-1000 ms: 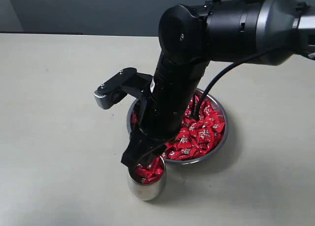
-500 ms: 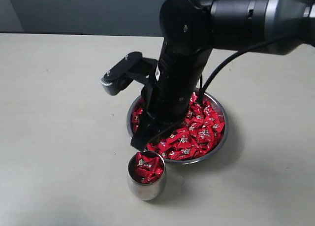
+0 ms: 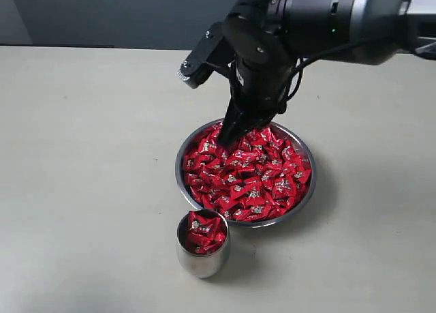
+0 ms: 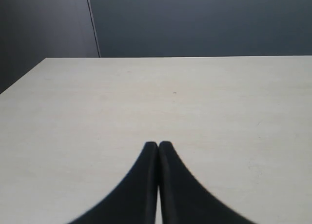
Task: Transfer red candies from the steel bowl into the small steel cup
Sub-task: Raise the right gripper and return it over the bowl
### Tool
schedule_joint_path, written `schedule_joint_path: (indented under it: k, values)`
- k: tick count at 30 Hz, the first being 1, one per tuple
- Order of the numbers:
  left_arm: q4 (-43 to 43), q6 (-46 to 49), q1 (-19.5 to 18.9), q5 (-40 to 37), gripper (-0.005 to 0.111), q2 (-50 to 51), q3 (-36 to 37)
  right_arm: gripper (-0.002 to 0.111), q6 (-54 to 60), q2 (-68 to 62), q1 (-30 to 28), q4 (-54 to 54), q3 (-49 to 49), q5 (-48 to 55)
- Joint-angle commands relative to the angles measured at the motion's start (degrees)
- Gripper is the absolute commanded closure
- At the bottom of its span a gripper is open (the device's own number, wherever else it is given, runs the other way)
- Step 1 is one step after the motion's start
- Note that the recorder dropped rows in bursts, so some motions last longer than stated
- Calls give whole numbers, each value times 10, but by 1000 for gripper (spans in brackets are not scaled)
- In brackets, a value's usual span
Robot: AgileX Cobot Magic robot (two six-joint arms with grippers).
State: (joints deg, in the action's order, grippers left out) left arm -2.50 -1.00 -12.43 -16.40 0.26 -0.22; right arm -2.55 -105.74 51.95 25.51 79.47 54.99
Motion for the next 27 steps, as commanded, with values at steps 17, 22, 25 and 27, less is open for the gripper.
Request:
schedule_joint_path:
  k: [17, 22, 25, 27]
  values:
    - [-1, -1, -1, 1, 106, -3, 2, 78, -19, -82, -106, -196, 3, -95]
    - [-1, -1, -1, 1, 106, -3, 2, 78, -18, -84, -106, -211, 3, -107]
    - [-1, -1, -1, 1, 106, -3, 2, 78, -18, -89, -106, -217, 3, -104]
    - [-1, -1, -1, 1, 106, -3, 2, 78, -20, -95, -106, -217, 3, -101]
